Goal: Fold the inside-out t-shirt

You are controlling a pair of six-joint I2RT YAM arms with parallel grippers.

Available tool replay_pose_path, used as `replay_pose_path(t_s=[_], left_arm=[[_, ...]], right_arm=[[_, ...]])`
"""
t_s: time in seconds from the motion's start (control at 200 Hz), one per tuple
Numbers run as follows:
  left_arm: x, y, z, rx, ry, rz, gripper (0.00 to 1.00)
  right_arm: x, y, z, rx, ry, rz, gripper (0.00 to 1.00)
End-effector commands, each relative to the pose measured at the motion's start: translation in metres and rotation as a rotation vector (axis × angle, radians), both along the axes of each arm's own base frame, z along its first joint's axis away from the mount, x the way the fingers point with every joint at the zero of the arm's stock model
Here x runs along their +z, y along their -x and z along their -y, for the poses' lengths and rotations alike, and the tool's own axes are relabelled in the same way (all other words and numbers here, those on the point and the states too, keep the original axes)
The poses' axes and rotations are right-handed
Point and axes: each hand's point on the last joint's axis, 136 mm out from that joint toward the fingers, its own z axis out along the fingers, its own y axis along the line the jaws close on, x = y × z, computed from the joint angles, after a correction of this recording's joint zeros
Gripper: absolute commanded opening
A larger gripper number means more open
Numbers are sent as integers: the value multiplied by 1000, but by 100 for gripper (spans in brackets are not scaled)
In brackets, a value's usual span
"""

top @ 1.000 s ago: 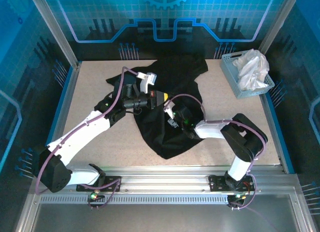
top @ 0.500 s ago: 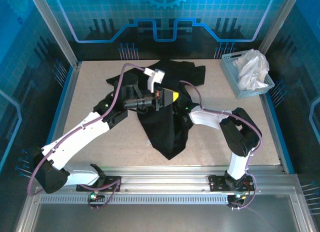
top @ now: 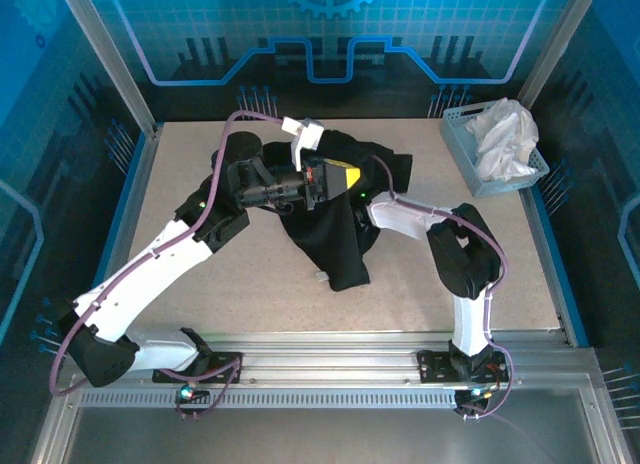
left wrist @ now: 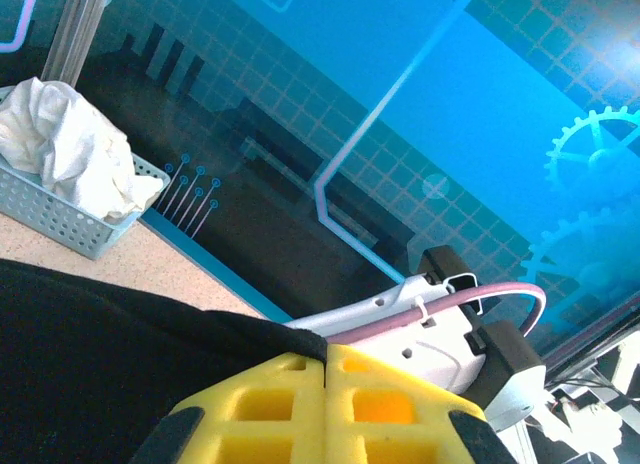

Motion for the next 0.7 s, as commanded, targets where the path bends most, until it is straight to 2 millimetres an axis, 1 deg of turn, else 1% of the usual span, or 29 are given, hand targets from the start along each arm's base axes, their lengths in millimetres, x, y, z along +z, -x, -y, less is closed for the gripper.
replay_pose_path(t_s=[0.0, 0.115, 0.15, 0.18, 0.21, 0.27, 0.35, 0.465, 0.545, 0.615, 0.63, 0.64, 0.655, 0.695], left_arm=[[61, 34, -11, -68, 108, 123, 0], [72, 36, -14, -59, 118, 145, 0], [75, 35, -15, -55, 120, 153, 0], [78, 35, -15, -52, 121, 156, 0], [81, 35, -15, -49, 122, 162, 0], [87, 35, -16, -44, 126, 172, 0], [94, 35, -17, -40, 137, 185, 0], [96, 33, -17, -32, 141, 185, 0], [94, 31, -17, -21, 137, 182, 0], [91, 27, -19, 6, 127, 190, 0], [91, 26, -20, 15, 124, 191, 0], [90, 25, -20, 20, 122, 191, 0], [90, 24, -21, 27, 121, 195, 0], [88, 21, -22, 47, 113, 197, 0]], right_arm=[[-2, -2, 8, 39, 51, -64, 54], [-1, -6, 5, 117, 122, -92, 58], [-3, -7, 4, 140, 141, -104, 61], [-4, -7, 2, 166, 154, -113, 65], [-5, -7, 1, 183, 166, -123, 67], [-9, -8, -2, 225, 177, -154, 69], [-15, -17, -3, 242, 196, -172, 70], [-26, -29, -8, 260, 155, -222, 71], [-37, -33, -12, 274, 125, -263, 72], [-53, -31, -15, 293, 136, -315, 74], [-51, -31, -16, 296, 134, -317, 75], [-62, -29, -15, 299, 143, -345, 75], [-70, -27, -15, 301, 148, -367, 76], [-80, -25, -15, 305, 163, -401, 77]])
